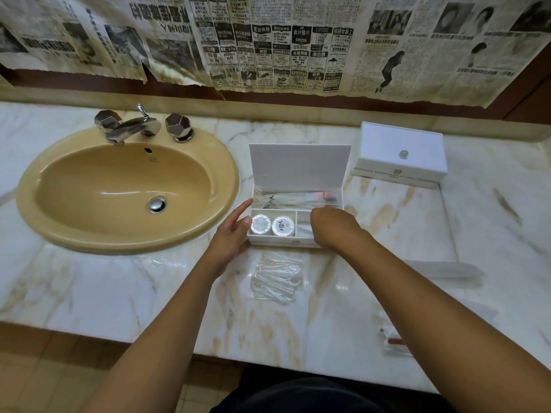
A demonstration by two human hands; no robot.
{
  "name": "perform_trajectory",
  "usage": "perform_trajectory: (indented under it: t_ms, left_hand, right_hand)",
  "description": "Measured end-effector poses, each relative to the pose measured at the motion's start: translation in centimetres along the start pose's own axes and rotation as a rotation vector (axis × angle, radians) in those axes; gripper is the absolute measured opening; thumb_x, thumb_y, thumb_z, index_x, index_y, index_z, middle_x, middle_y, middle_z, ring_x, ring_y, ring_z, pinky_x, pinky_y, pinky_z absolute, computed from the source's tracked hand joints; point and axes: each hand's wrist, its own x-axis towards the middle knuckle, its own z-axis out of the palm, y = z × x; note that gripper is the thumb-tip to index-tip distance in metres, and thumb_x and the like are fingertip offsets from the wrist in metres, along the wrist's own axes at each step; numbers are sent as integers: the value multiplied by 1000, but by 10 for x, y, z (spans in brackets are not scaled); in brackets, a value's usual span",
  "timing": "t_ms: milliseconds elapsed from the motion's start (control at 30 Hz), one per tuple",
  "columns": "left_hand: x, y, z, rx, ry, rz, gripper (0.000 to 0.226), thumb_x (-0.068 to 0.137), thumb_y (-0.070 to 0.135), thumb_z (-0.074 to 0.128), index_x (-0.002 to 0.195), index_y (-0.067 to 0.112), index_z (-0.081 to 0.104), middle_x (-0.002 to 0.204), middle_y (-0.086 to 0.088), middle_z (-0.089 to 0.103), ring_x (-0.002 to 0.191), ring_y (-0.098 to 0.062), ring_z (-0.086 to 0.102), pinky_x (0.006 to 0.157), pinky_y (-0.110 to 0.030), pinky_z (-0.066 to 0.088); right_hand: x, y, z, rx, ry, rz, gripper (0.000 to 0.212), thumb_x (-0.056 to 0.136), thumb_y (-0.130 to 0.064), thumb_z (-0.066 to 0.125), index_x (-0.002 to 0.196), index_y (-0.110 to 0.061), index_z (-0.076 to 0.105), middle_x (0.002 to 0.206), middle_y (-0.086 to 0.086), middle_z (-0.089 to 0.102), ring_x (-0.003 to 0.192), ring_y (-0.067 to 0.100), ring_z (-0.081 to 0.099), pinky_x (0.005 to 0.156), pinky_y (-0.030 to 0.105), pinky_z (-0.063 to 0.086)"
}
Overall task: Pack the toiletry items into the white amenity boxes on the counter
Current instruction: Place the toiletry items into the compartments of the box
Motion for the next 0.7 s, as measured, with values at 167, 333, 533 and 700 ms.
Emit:
perform_trajectory:
  t_ms: [167, 333, 533, 700]
  left_hand:
    - [0, 0, 0, -16, 6, 0, 37, 104, 27, 46, 123, 58, 53, 91, 18, 47, 99, -10, 45, 74, -11, 52]
    - [1, -2, 0, -14, 7, 11, 37, 104, 27, 46, 127, 56, 52, 96, 13, 50, 98, -10, 48, 78, -15, 53]
    - [1, -2, 2, -7, 8, 14, 37, 104, 28, 46, 124, 59, 52, 89, 19, 44, 100, -13, 42, 76, -15, 50]
    - [1, -5, 1, -10, 16, 26, 39, 104, 26, 44, 129, 55, 52, 98, 7, 47, 97, -15, 43, 74, -15, 49]
  right_hand:
    - [5, 1, 5, 118, 21, 29, 18, 95, -11, 48, 76, -10, 47, 84, 4, 51, 83, 27, 52, 67, 28, 38]
    - [3, -2, 15, 259, -59, 8, 49, 100, -51, 29, 81, -15, 56, 107, 12, 62, 103, 29, 56, 77, 34, 42]
    - [-7, -7, 22, 314, 155, -11, 44, 98, -48, 41, 89, -14, 68, 95, 4, 66, 95, 25, 60, 72, 32, 45]
    - [-23, -29, 21, 393, 606, -212, 13, 86, -21, 64, 87, -11, 71, 86, 5, 65, 82, 26, 60, 70, 35, 47]
